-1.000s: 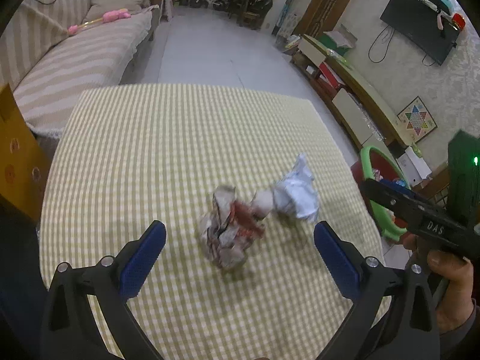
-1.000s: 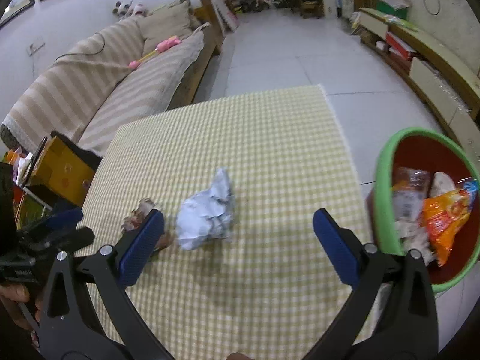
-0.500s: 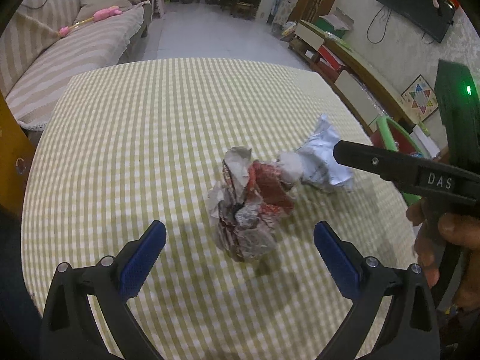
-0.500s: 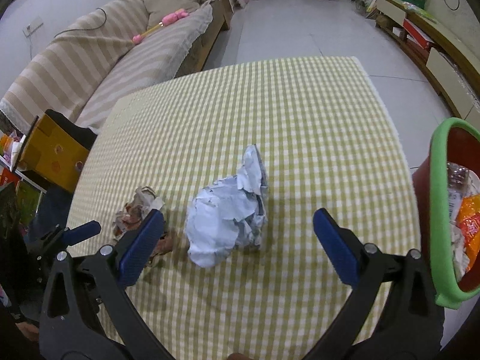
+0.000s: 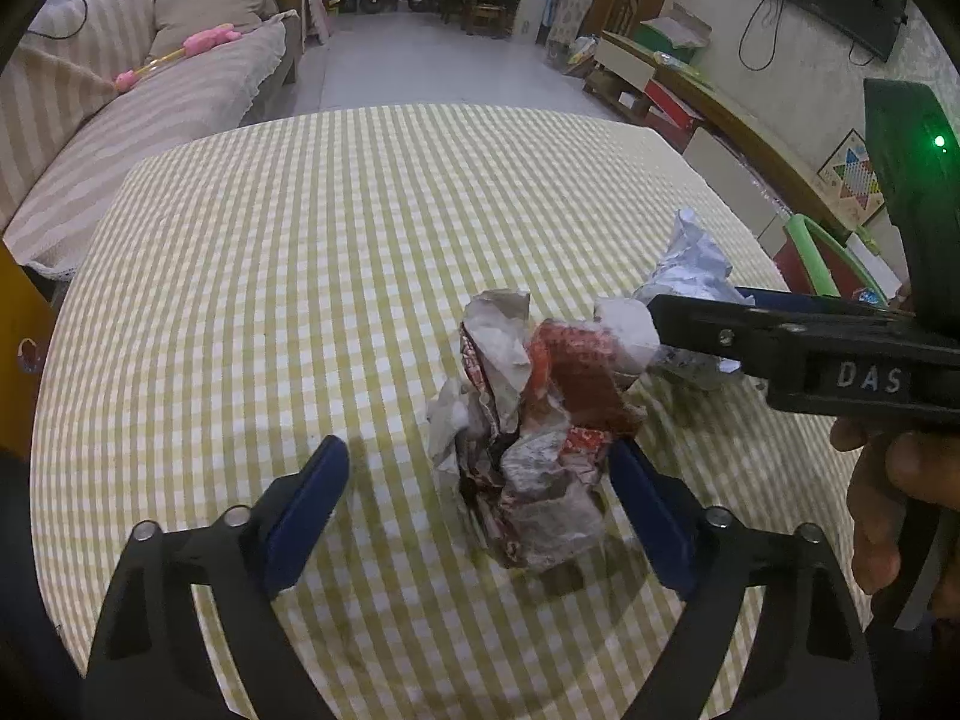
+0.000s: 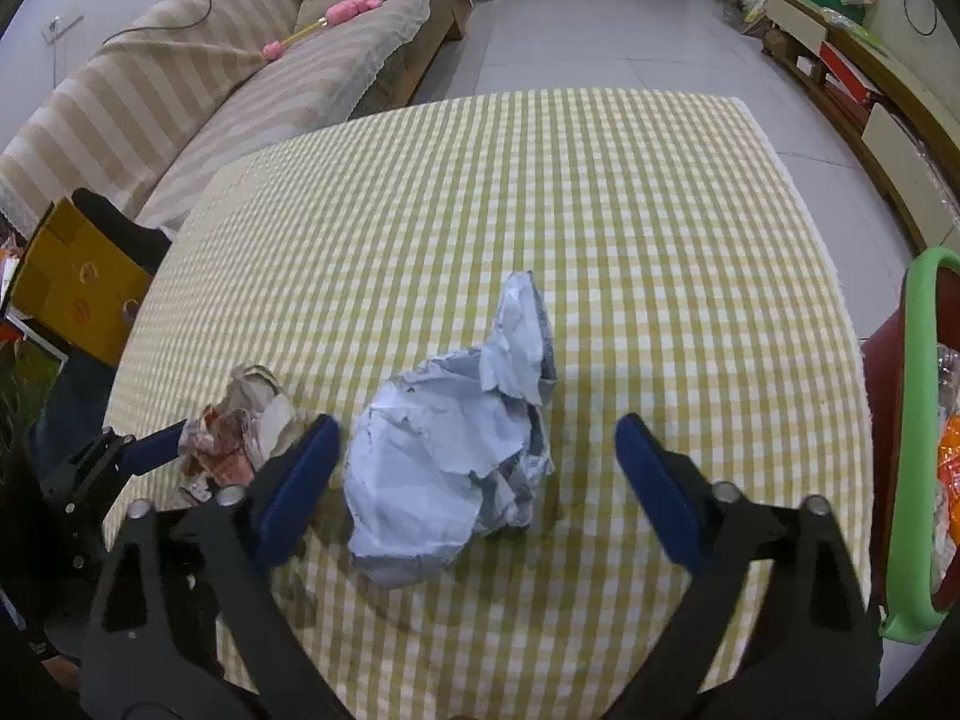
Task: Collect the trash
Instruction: 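Grasp the red-white paper scrap with the left tool while the right tool grasps the white crumpled paper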
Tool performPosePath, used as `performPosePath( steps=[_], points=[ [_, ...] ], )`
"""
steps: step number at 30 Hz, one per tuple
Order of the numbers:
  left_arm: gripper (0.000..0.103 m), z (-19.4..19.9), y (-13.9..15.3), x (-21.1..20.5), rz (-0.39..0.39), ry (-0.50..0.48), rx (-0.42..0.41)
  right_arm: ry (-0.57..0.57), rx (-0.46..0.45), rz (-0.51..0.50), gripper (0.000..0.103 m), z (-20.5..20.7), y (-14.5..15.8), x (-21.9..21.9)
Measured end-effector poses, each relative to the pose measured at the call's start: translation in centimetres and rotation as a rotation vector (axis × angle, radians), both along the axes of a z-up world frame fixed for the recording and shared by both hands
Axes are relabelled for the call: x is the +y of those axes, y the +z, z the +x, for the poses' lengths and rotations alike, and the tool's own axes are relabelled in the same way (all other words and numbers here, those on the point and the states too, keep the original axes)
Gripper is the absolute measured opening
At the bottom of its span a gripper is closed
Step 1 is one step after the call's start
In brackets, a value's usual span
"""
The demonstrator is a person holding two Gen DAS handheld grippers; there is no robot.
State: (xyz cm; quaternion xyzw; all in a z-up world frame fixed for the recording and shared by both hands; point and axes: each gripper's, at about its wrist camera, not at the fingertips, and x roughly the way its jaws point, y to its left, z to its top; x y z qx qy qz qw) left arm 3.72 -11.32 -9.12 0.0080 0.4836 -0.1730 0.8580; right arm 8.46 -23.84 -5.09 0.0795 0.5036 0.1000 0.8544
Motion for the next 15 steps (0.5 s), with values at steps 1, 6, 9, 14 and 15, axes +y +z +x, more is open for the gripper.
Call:
performPosePath(
  steps=[1, 6, 9, 14, 15],
  points=[
    [0.081, 0.0, 0.0, -0.1, 0.001, 0.0, -0.001, 0.005, 0.004, -0.004, 0.079, 0.0, -0.2, 0.2],
    [0.058, -0.5, 0.1, -0.8, -0.006, -0.032, -0.002, 0.02, 0.014, -0.006, 0.058, -0.2, -0.6, 0.7],
    [0.044, -0.7, 0.3, -1.0, -0.021, -0.051, 0.006, 0.024, 0.007, -0.005, 0.049, -0.7, -0.6, 0.8],
    [0.038, -0.9, 0.8, -0.5, -0.046, -0.04, 0.017, 0.021, 0.004, 0.006, 0.045, -1.2, -0.1, -0.1],
    [0.037, -0.9, 0.9, -0.2, -0.05, -0.034, 0.02, 0.021, 0.004, 0.007, 0.045, -1.3, 0.1, -0.1]
  ],
)
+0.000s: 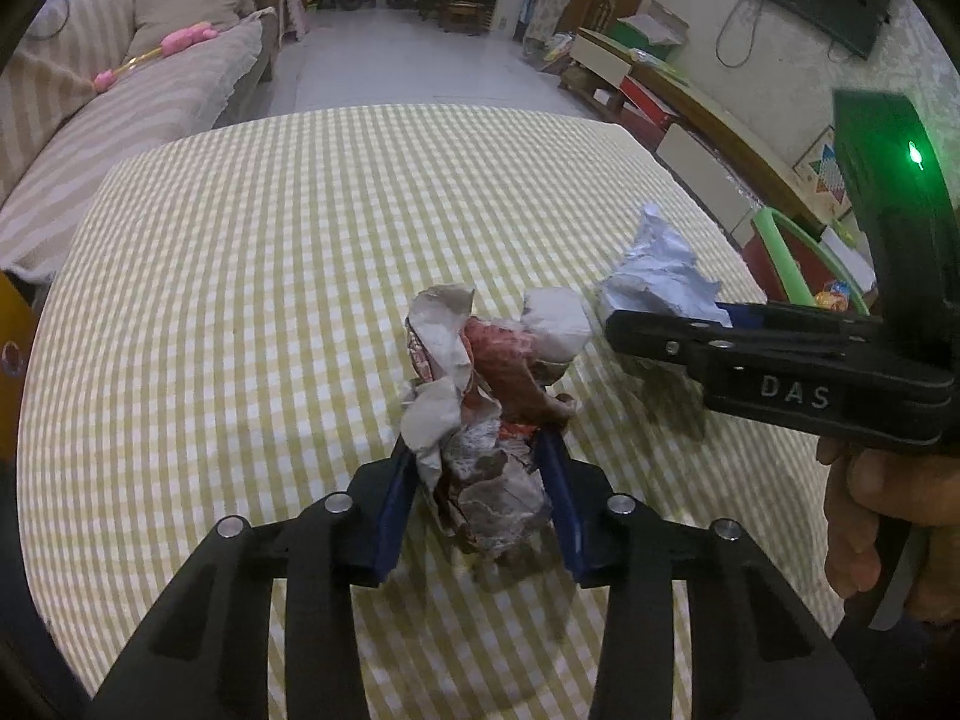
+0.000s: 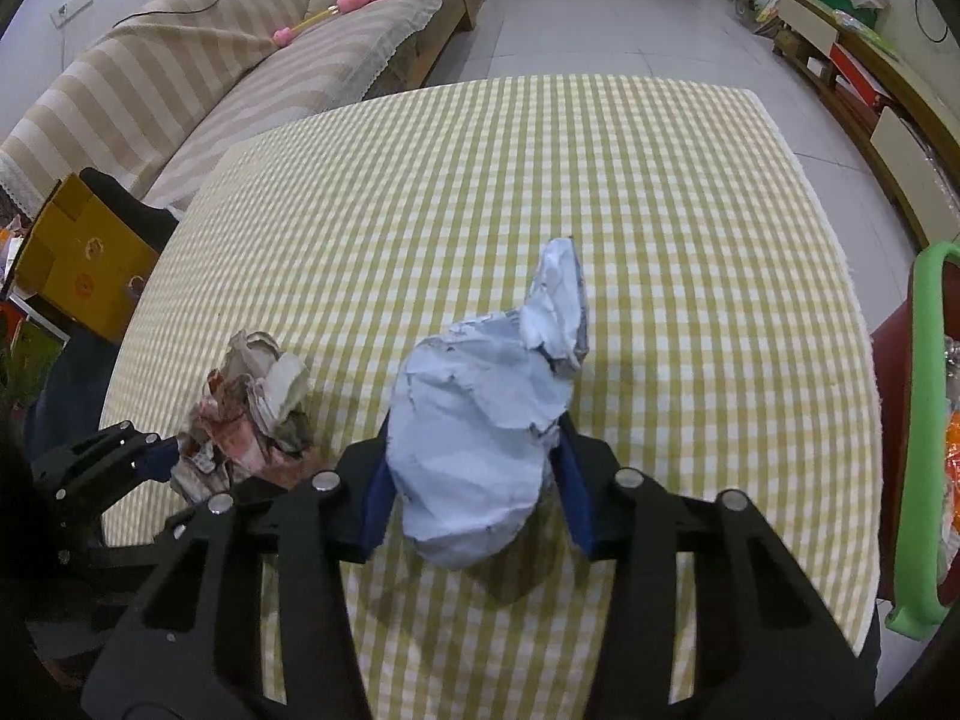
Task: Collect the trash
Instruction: 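Grasp the red-white paper scrap with the left tool while the right tool grasps the white crumpled paper, then carry both papers over the bucket and open both tools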
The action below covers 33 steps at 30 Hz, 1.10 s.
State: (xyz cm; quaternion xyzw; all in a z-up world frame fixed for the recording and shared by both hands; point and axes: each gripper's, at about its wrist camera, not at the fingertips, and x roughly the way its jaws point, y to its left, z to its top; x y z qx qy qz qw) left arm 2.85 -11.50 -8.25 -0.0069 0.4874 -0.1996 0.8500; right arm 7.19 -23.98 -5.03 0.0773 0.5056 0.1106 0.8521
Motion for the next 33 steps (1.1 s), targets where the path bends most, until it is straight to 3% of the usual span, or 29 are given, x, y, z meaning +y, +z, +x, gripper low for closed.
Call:
performPosePath(
  steps=[16, 33],
  points=[
    [0.037, -1.4, 3.4, 2.2, -0.011, 0.037, -0.023, -0.025, -0.087, 0.011, 0.045, -2.8, 4.6, -2.0],
    [0.037, 0.0, 10.5, -7.0, -0.046, -0.103, -0.114, -0.2, -0.179, 0.008, 0.045, -5.3, 9.3, -11.4]
  ],
)
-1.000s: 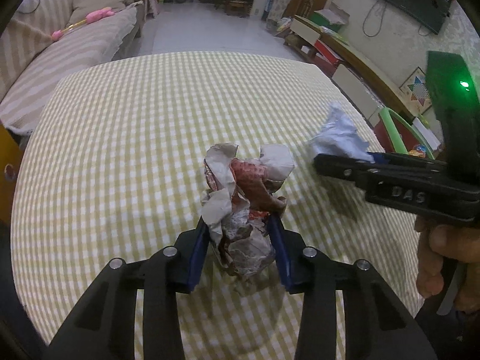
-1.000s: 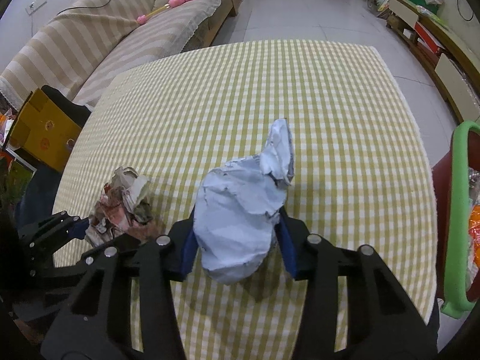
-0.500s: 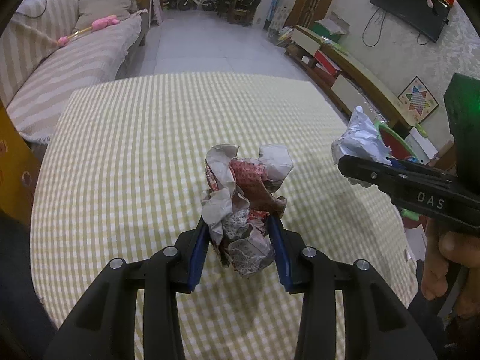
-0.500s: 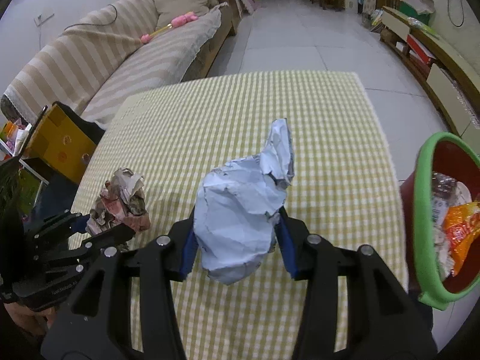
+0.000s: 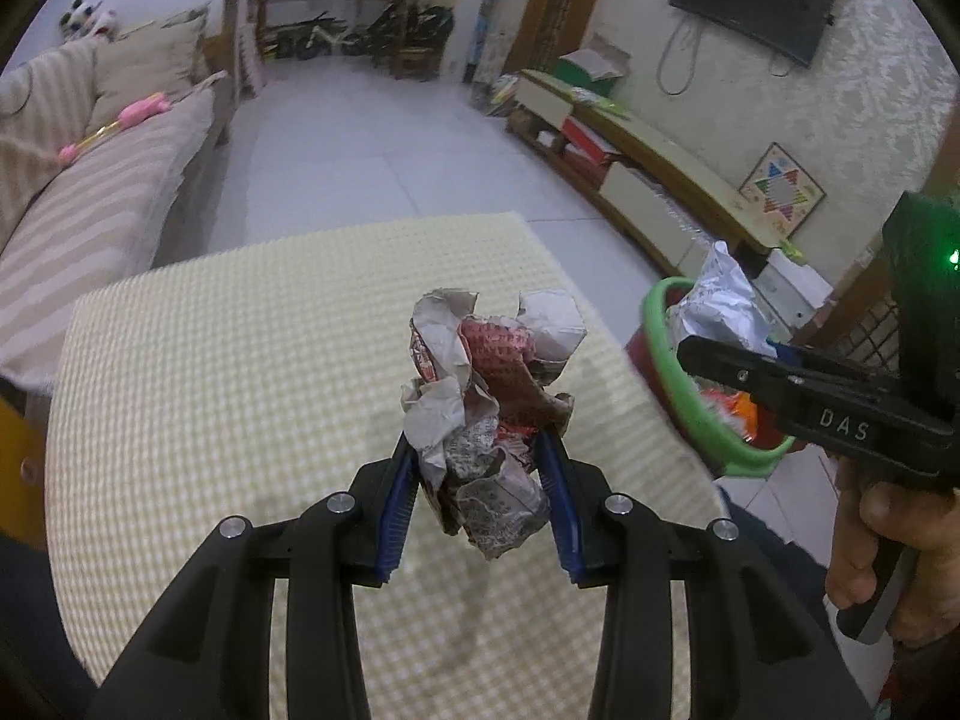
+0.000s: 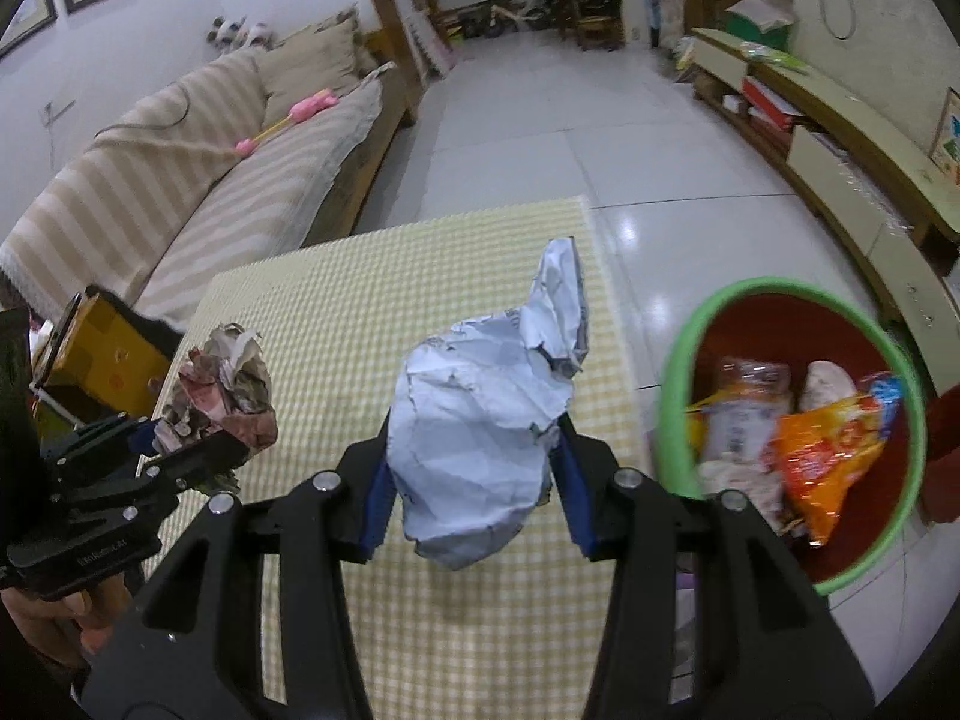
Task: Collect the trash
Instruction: 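Carry both papers over the bucket and open both tools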
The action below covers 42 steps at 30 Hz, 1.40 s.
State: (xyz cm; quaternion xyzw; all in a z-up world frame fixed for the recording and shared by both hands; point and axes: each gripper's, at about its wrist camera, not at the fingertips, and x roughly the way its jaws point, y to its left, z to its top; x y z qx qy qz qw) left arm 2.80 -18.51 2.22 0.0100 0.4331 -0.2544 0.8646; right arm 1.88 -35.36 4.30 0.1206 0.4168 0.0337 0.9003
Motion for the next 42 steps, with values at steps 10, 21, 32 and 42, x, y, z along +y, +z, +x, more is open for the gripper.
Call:
performPosePath(
  steps=[10, 21, 32, 42],
  points=[
    [0.037, 0.8, 2.7, -8.0, -0.039, -0.128, -0.029, -0.122, -0.03, -0.016, 0.045, -1.8, 1.8, -7.7],
    [0.037, 0.5, 4.3, -15.5, -0.074, -0.241, -0.027, -0.236, -0.045, -0.006, 0.045, -3.7, 2.1, -14.2],
    [0.037, 0.0, 3.2, -20.6, -0.076, -0.319, 0.023, -0.279, -0.031, 0.01, 0.045, -4.6, 1.0, -18.1],
    [0.038, 0.3, 1.6, -23.5, -0.057, -0.344, 0.059, -0.293, -0.011, 0.021, 0.045, -4.4, -0.1, -20.4]
  ],
)
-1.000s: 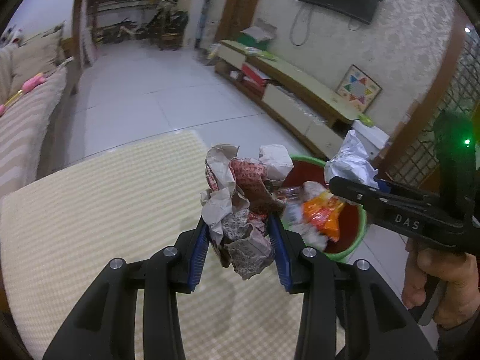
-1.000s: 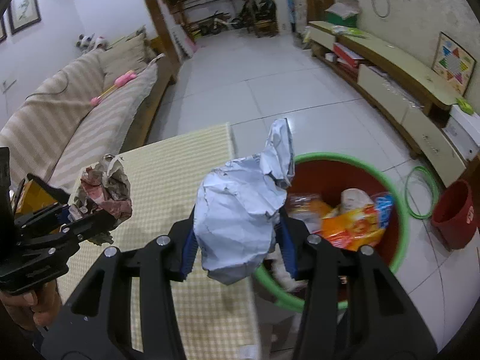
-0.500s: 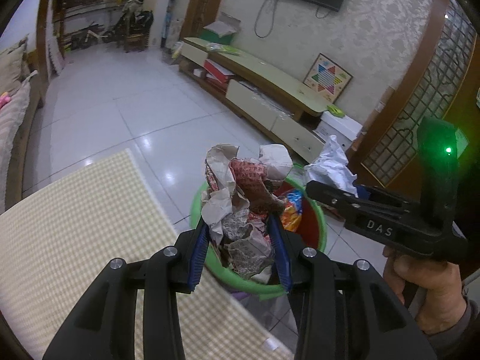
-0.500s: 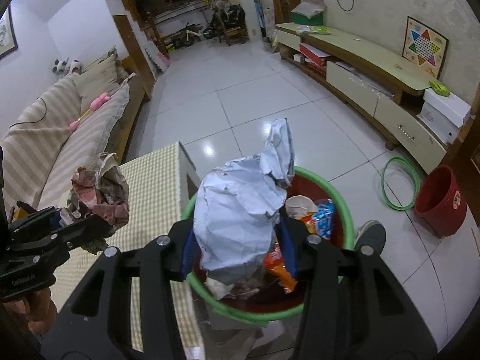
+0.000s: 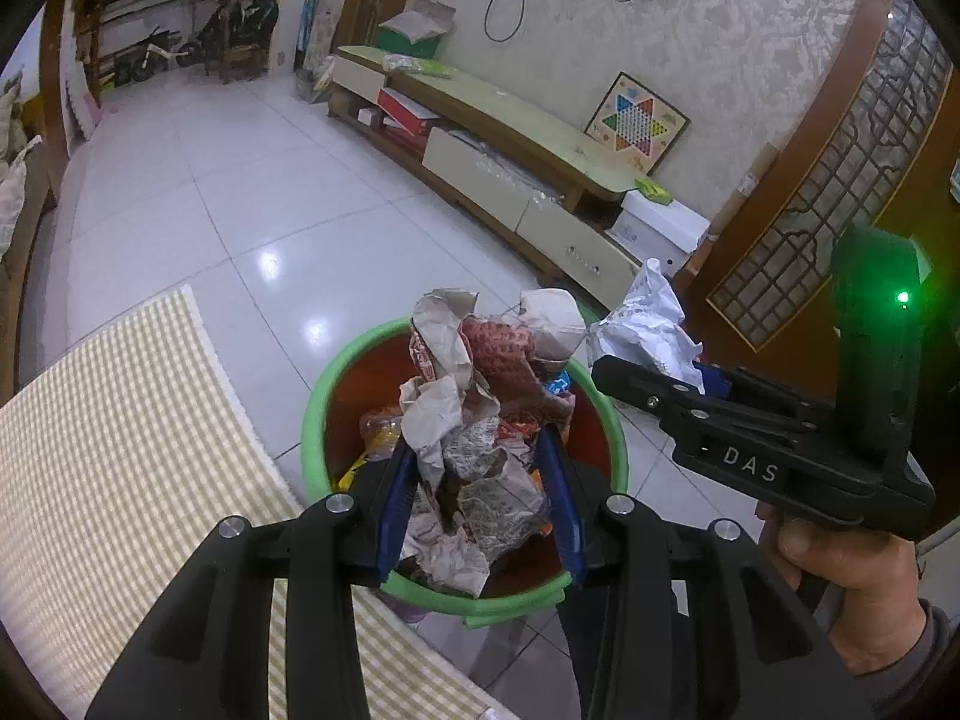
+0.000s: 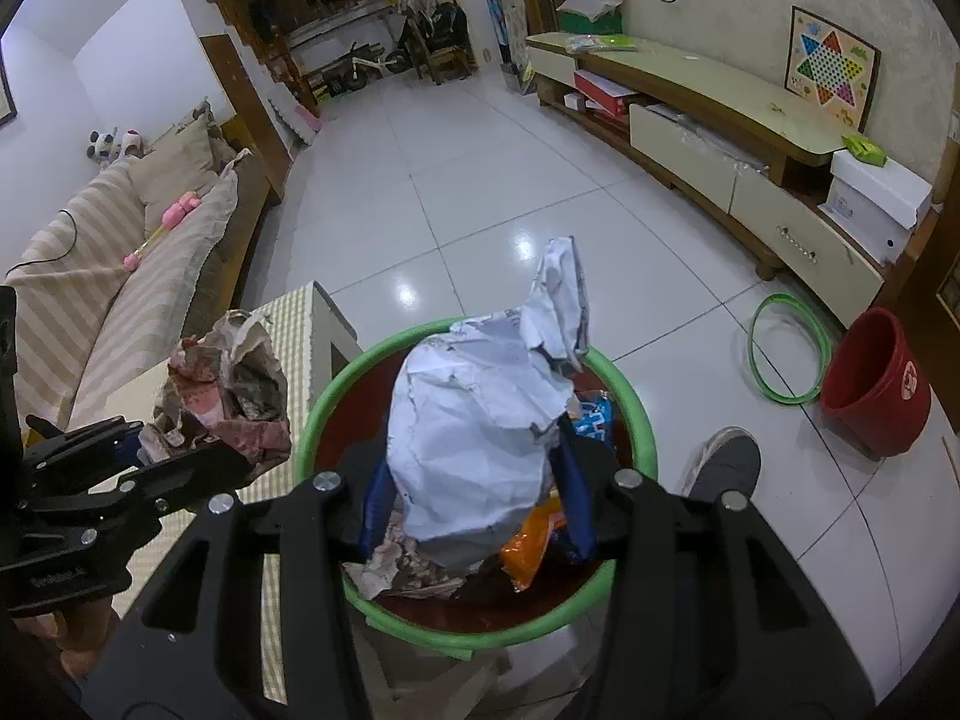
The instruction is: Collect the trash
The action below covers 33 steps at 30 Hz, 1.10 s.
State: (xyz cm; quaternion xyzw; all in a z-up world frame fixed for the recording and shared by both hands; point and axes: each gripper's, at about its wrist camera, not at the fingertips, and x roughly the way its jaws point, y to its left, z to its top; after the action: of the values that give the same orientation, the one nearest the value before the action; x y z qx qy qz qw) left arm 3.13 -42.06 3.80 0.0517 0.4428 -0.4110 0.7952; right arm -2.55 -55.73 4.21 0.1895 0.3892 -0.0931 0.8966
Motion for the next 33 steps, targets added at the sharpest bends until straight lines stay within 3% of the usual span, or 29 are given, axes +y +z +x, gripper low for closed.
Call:
performPosePath(
  steps=[7, 12, 17, 24, 33],
  points=[
    [0.044, 0.6, -0.8, -0.6, 0.004, -0.008, 0.031, -0.003, 0.002, 0.004, 0.045, 0.5, -0.3, -0.3],
    [0.075, 0.5, -0.6, -0.4, 0.016, 0.022, -0.002, 0.0, 0.005, 0.007, 0.045, 0.8, -0.6, -0.3],
    [0.088, 0.8, 0.0, 0.9, 0.01, 0.063, -0.019, 0.01, 0.005, 0.007, 0.045, 1.2, -0.8, 0.2],
    [0.094, 1.6, 0.8, 5.2, 0.004, 0.16, -0.029, 0.028, 0.01, 0.006, 0.045, 1.7, -1.1, 1.8],
    [0.095, 1.8, 0.7, 12.0, 0.002, 0.266, -0.02, 0.047, 0.023, -0.01, 0.045, 2.8, -1.6, 4.4]
  ],
)
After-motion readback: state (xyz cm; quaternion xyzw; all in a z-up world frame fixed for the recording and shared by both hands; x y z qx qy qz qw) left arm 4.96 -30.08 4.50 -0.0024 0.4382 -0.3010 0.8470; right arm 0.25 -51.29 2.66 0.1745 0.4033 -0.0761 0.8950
